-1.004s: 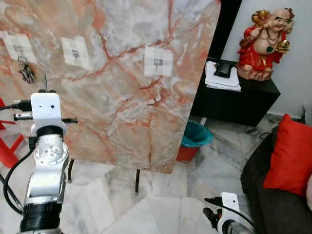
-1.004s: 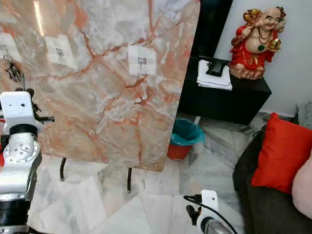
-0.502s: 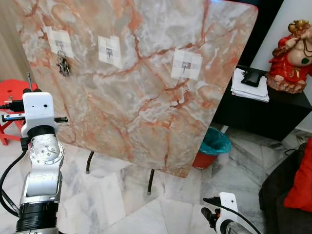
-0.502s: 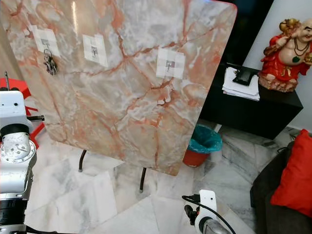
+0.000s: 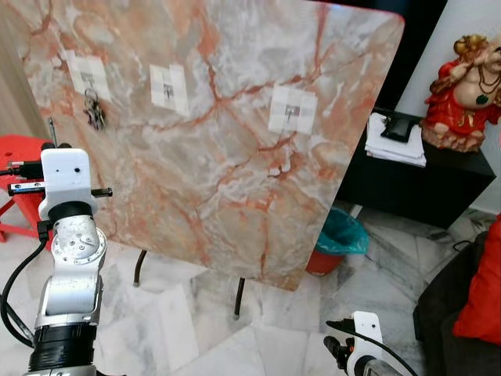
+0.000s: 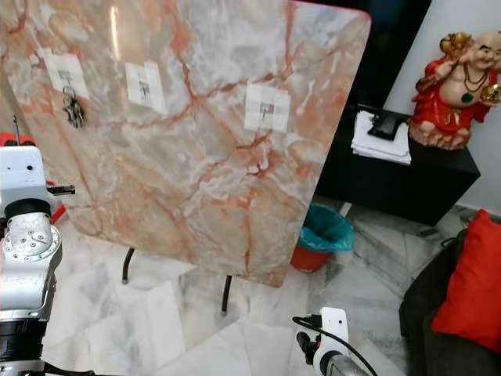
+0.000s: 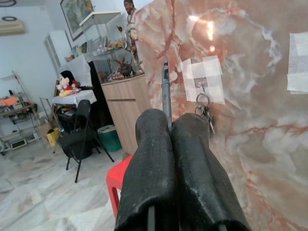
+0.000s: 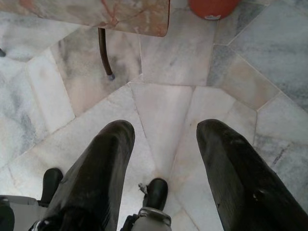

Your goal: Hang keys on a hook

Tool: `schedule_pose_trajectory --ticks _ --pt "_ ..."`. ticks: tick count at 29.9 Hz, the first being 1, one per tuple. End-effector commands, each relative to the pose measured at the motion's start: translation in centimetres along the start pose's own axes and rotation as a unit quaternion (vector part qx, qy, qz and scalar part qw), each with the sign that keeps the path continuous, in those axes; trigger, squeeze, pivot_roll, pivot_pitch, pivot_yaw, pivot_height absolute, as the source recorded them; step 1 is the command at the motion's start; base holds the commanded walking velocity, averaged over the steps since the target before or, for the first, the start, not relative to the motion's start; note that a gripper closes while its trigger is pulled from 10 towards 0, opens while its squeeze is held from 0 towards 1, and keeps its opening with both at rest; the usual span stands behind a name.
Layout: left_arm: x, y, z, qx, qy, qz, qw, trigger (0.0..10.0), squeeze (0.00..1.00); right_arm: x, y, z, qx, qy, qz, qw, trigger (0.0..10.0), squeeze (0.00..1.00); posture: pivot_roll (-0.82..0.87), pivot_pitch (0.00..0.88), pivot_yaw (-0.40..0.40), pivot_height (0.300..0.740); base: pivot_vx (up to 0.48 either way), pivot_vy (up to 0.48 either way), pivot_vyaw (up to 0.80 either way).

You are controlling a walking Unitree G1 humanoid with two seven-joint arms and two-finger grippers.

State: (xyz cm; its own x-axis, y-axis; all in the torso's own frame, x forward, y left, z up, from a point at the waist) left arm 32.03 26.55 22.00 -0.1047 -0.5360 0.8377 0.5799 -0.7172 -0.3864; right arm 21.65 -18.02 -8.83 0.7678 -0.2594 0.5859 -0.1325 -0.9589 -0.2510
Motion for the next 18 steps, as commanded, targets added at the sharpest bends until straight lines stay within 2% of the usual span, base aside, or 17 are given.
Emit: schedule_pose_trajectory --ticks 1,14,18 --pt "0.84 0.45 0.1 -0.003 0.011 -0.002 1.0 10.0 0.0 0.17 0.36 -0.06 -0.003 -0.002 -0.007 1.0 10.0 0.0 0.15 0.0 -0.131 0.74 0.304 0.0 0.0" --pt "1.0 0.82 0.0 -0.01 0.016 -0.002 1.0 10.0 0.0 0.11 0.31 -0.05 -0.003 -0.003 -0.009 1.0 10.0 0.0 0.15 0.0 -0.133 0.74 0.305 0.0 0.0" --pt "1.11 1.03 0.01 -0.017 0.02 -0.001 1.0 10.0 0.0 0.01 0.3 -0.06 -0.003 -0.005 -0.009 1.0 10.0 0.0 0.15 0.0 -0.132 0.74 0.126 0.0 0.0"
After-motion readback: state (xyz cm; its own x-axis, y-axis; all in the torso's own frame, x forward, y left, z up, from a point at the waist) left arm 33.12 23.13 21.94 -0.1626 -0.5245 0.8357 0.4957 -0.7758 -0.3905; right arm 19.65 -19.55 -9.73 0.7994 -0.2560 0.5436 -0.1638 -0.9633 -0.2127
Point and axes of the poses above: a point about 5 cm out from each wrist's last joint towards the gripper, its own z axis pointing out of the wrist towards the gripper, its own x axis along the axis of the wrist's last joint, y = z × x, the point moved 2 cm from there along z, pointing out of the wrist towards the gripper, and after that the axes turned 7 degrees about z, right-handed, at the moved point
